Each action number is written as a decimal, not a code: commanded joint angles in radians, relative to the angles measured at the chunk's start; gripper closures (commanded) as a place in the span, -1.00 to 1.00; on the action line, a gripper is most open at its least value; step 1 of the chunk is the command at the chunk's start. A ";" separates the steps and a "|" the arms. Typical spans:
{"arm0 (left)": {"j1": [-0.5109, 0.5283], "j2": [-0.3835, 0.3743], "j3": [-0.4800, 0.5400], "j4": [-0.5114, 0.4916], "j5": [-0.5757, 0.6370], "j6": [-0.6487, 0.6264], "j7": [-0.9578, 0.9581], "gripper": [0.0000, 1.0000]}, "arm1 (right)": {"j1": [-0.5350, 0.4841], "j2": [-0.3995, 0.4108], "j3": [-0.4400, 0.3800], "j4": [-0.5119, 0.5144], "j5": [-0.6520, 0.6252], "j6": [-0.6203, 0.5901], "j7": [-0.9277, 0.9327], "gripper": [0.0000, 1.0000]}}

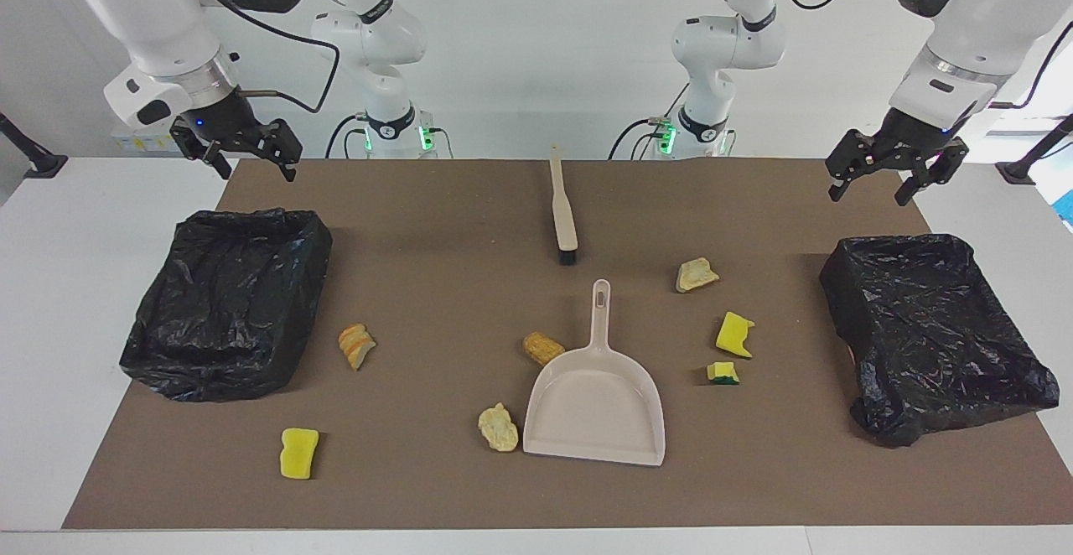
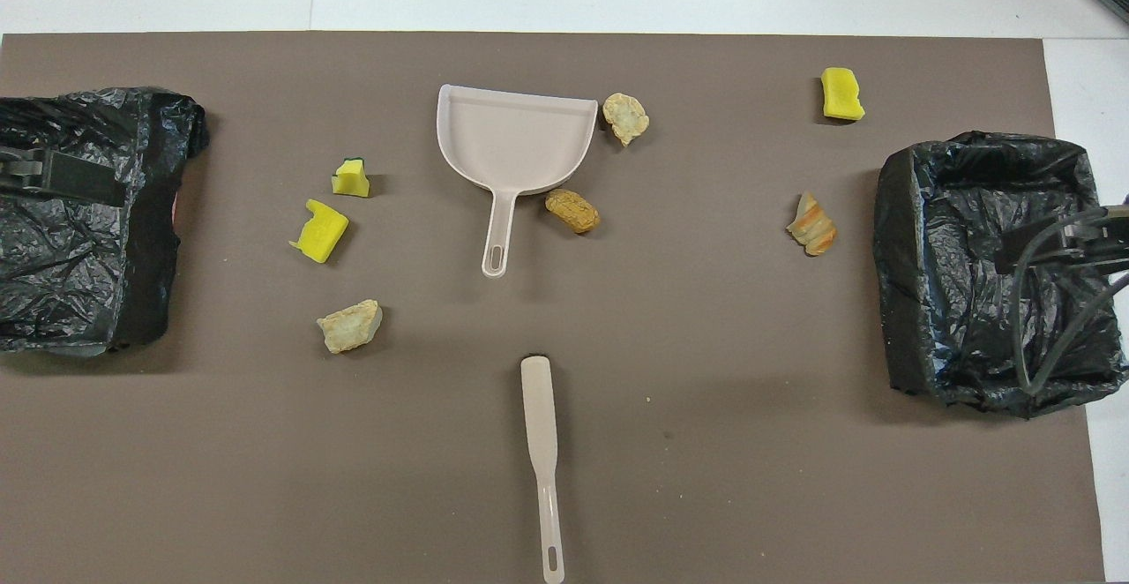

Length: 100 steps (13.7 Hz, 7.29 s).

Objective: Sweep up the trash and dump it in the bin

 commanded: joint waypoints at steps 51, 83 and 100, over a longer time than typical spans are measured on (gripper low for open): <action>-0.493 -0.382 -0.019 -0.719 0.024 0.194 -0.519 -1.00 | 0.248 0.480 0.239 0.224 -0.027 0.401 0.709 -1.00; -0.969 -0.192 -0.021 -0.976 -0.079 0.684 -0.990 -0.67 | 0.460 0.600 0.225 0.338 -0.117 0.504 0.754 1.00; -0.868 -0.209 -0.007 -0.879 -0.065 0.459 -0.737 1.00 | 0.256 0.391 0.224 0.177 0.001 0.199 -0.662 1.00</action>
